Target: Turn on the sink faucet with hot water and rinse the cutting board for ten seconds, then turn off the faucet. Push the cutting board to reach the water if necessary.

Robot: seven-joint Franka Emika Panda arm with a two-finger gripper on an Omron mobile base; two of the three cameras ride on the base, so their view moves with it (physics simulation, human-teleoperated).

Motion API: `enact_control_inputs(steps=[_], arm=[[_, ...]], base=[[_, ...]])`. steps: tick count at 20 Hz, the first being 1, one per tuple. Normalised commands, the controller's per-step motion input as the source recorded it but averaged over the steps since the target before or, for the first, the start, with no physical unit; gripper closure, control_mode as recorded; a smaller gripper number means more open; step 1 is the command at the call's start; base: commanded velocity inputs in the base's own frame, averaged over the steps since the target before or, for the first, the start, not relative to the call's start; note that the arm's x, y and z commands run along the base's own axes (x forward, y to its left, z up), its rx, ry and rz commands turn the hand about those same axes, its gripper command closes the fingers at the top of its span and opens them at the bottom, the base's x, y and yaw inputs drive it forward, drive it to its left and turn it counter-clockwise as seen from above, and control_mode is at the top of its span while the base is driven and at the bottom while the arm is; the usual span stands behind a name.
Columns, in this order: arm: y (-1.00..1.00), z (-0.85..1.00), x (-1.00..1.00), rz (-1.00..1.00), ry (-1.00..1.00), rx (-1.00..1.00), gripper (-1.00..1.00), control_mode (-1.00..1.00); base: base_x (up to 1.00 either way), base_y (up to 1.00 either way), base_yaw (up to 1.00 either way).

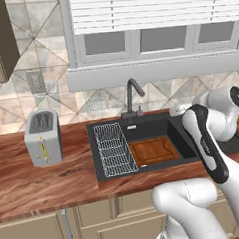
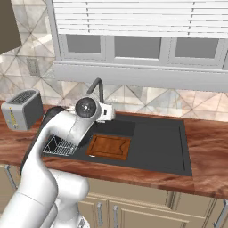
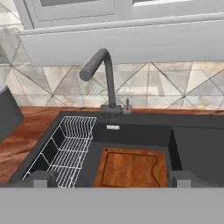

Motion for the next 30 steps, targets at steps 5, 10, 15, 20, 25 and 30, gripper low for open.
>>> enact_control_inputs(steps=[5, 10, 15, 20, 25, 30], arm=[[-0.29, -0.13, 0.35, 0.09, -0.23, 0.11, -1.0, -1.0], [-0.24, -0.08, 0.42, 0.06, -0.08, 0.07, -1.0, -1.0], [-0.01, -0.06, 0.54, 0.0, 0.0, 0.01, -1.0, -1.0], [0.0, -0.18, 0.43, 0.0, 0.0, 0.01, -1.0, -1.0], [0.0, -0.37, 0.4, 0.0, 0.0, 0.0, -1.0, -1.0], [0.01, -0.31, 0.33, 0.0, 0.0, 0.0, -1.0, -1.0]], base=[[0.0, 0.0, 0.0], [0.0, 0.0, 0.0], [0.0, 0.0, 0.0], [0.0, 0.0, 0.0], [0.0, 0.0, 0.0], [0.0, 0.0, 0.0]])
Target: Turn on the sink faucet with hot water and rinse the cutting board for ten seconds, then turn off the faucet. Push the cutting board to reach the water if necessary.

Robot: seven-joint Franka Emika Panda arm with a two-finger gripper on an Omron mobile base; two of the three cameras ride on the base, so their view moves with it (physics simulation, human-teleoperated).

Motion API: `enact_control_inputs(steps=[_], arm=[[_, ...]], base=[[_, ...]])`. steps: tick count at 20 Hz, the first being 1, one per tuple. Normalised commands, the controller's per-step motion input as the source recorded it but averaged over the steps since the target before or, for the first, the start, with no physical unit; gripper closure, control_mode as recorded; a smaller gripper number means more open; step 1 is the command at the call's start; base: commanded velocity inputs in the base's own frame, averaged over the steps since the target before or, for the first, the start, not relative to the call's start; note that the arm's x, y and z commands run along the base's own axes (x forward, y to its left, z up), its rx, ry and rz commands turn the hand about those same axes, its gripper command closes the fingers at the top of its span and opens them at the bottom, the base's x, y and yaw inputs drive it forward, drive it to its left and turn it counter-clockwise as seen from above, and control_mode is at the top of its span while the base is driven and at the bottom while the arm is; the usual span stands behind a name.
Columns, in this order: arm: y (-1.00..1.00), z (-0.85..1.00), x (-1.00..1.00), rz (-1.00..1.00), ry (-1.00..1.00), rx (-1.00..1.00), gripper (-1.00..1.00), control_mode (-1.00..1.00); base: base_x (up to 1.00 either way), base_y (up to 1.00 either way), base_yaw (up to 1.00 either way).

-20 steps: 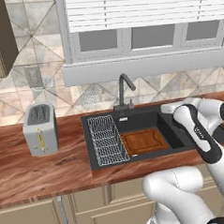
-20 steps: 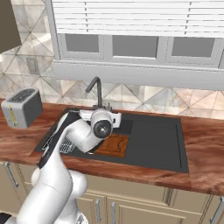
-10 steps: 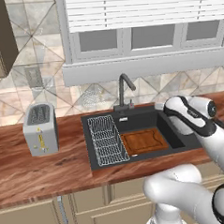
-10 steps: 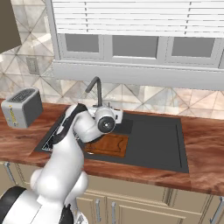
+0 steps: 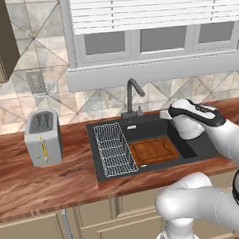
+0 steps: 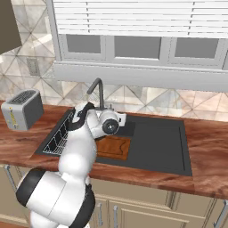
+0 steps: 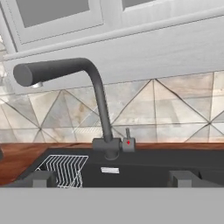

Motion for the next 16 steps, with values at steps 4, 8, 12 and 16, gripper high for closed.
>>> enact_control_inputs(steps=[4, 8, 12, 16], arm=[[0.02, -0.29, 0.21, 0.0, 0.0, 0.0, -1.0, -1.0], [0.12, -0.31, 0.2, 0.0, 0.0, 0.0, -1.0, -1.0], [0.17, -0.24, 0.2, 0.0, 0.0, 0.0, -1.0, -1.0], [0.1, -0.09, 0.21, 0.0, 0.0, 0.0, -1.0, -1.0]], base=[[0.0, 0.0, 0.0], [0.0, 0.0, 0.0], [0.0, 0.0, 0.0], [0.0, 0.0, 0.0]])
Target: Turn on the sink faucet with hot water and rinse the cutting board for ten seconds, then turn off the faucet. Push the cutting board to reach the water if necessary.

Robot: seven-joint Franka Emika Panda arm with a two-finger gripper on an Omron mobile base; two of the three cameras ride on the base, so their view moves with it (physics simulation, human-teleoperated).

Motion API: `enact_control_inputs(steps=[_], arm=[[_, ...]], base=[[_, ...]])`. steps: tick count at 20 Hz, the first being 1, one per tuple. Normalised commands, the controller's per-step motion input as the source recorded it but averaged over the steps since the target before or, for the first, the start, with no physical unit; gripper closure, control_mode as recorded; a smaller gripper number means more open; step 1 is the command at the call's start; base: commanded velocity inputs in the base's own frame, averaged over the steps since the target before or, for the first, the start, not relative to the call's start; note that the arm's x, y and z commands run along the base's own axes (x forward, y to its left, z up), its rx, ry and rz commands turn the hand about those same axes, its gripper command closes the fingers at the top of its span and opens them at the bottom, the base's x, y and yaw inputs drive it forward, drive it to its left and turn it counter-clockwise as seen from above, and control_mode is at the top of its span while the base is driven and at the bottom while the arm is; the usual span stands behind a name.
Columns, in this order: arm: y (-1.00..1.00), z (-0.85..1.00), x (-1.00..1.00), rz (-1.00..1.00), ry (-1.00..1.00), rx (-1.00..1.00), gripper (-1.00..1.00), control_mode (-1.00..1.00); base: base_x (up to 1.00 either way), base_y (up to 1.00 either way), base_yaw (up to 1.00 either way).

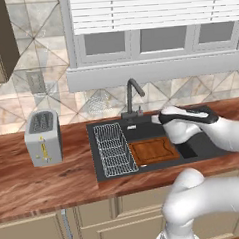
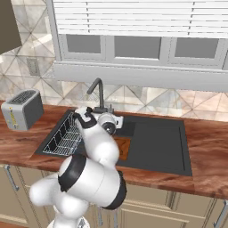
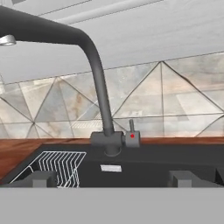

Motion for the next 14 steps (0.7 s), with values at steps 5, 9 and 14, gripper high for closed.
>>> enact_control_inputs(steps=[5, 9, 14], arm=[[0.0, 0.0, 0.14, 0.0, 0.0, 0.0, -1.0, -1.0], [-0.15, 0.0, 0.14, 0.0, 0.0, 0.0, -1.0, -1.0], [-0.29, 0.0, 0.15, 0.0, 0.0, 0.01, -1.0, -1.0]], base=[[0.0, 0.0, 0.0], [0.0, 0.0, 0.0], [0.0, 0.0, 0.0]])
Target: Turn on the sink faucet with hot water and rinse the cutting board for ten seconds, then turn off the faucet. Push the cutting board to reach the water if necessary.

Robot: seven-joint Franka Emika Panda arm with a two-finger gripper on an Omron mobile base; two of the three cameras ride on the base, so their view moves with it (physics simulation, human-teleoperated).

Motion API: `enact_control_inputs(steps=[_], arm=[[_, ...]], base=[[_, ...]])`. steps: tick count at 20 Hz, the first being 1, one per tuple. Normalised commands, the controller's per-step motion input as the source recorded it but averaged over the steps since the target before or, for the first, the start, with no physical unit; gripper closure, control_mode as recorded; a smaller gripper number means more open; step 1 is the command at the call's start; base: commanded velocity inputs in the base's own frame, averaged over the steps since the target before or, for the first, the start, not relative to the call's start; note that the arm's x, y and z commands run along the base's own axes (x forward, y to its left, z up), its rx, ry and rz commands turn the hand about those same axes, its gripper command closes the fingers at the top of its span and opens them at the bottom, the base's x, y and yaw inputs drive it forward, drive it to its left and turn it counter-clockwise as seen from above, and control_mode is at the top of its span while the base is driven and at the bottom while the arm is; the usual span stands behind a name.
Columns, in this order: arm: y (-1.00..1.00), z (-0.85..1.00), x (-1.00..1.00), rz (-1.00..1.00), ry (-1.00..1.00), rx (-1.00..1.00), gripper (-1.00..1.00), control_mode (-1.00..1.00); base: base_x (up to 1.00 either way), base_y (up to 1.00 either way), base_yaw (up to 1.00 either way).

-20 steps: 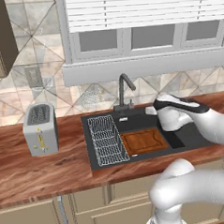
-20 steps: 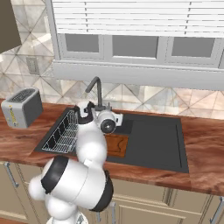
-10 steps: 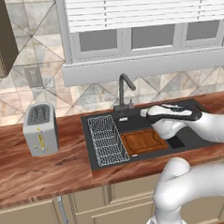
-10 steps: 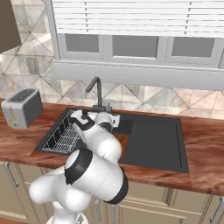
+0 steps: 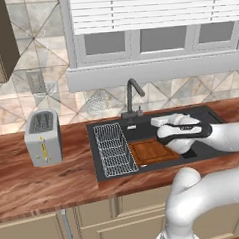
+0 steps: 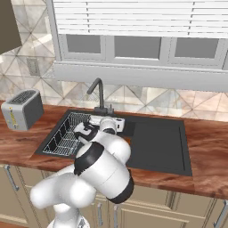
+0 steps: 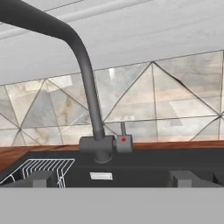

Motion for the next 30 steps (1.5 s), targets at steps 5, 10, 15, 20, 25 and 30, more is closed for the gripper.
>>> enact_control_inputs(steps=[5, 10, 15, 20, 25, 30], arm=[[-0.24, 0.0, 0.15, 0.0, 0.0, 0.01, -1.0, -1.0], [-0.04, 0.0, 0.22, 0.0, 0.0, 0.0, -1.0, -1.0], [0.0, -0.02, 0.29, 0.0, 0.0, 0.0, -1.0, -1.0], [0.0, -0.12, 0.38, 0.0, 0.0, 0.0, -1.0, -1.0], [0.0, -0.22, 0.37, 0.0, 0.0, 0.0, -1.0, -1.0], [0.01, -0.23, 0.32, 0.0, 0.0, 0.0, -1.0, -1.0]], base=[[0.0, 0.0, 0.0], [0.0, 0.0, 0.0], [0.0, 0.0, 0.0], [0.0, 0.0, 0.0], [0.0, 0.0, 0.0], [0.0, 0.0, 0.0]])
